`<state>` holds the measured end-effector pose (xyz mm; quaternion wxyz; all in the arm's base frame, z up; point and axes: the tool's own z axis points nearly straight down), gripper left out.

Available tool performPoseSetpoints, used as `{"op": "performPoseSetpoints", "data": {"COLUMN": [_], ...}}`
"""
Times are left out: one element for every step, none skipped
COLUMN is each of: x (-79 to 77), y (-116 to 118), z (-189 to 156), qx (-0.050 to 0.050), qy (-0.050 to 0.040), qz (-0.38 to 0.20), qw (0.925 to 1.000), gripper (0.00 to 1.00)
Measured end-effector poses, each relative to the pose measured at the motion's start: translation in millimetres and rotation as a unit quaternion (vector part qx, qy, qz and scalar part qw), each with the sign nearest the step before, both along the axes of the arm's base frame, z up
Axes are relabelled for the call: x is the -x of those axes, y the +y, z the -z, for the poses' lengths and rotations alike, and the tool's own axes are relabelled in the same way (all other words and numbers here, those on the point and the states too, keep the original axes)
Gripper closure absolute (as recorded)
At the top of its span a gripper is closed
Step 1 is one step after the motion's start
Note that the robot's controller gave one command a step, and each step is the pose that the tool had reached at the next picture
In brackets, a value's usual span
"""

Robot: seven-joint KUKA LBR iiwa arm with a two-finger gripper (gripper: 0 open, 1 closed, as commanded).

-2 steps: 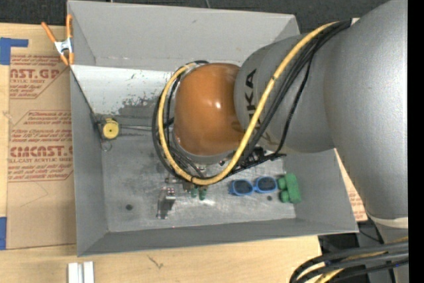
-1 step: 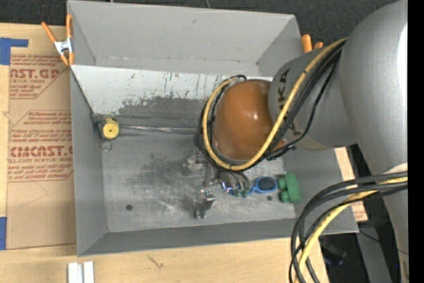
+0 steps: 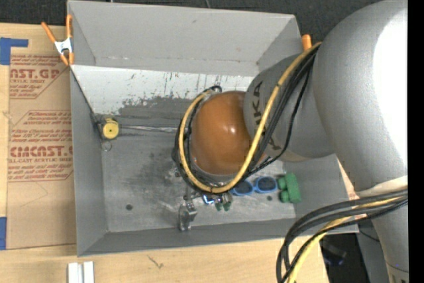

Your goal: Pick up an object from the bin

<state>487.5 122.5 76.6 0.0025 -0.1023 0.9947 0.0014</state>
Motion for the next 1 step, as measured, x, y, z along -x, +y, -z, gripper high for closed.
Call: {"op": "performPoseSetpoints", "data": {"x": [0.1], "y": [-2.2], "z": [-0.6], "qx": [0.001], "qy": [0.0026], "qz": [0.002], "qw": [1.0], "gripper": [1.0]}}
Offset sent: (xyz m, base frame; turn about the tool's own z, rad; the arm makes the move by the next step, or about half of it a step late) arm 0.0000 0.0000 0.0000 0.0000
